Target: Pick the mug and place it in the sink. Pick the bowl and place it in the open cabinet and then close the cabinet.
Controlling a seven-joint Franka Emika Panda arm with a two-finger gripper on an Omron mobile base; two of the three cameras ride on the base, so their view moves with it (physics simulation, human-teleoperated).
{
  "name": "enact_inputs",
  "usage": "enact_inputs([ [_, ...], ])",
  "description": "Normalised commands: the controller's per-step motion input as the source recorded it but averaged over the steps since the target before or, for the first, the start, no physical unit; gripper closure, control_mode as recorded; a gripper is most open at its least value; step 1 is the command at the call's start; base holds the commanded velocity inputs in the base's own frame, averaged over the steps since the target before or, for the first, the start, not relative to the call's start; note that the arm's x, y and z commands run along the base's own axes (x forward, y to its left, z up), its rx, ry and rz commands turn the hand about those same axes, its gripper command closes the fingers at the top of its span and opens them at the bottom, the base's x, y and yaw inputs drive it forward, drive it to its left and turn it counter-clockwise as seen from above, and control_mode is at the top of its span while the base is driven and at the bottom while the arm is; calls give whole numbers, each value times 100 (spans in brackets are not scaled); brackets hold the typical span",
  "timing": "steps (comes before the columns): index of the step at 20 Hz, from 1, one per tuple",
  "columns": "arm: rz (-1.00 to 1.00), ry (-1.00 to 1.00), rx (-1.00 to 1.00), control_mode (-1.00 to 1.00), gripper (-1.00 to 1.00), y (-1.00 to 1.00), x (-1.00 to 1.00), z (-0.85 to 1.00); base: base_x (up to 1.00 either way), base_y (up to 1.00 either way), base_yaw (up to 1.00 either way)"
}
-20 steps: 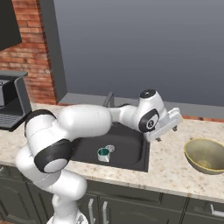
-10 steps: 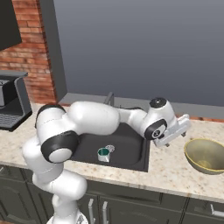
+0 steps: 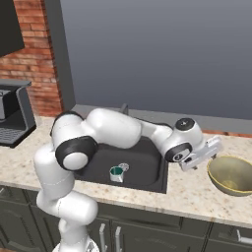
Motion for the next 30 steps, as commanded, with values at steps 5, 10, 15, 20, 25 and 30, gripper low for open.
enact_inputs([
  [5,-6,0,0,-100,-100,-11,0,-26,0,0,0],
  [10,-5,0,0,-100,-100,-15,0,-22,0,0,0],
  [15,-4,0,0,-100,-100,-17,4,-22,0,0,0],
  [20,0,2,0,-100,-100,-20,21,-22,0,0,0],
  [25,0,5,0,-100,-100,-31,17,-27,0,0,0],
  [30,0,6,0,-100,100,-22,6,-31,0,0,0],
])
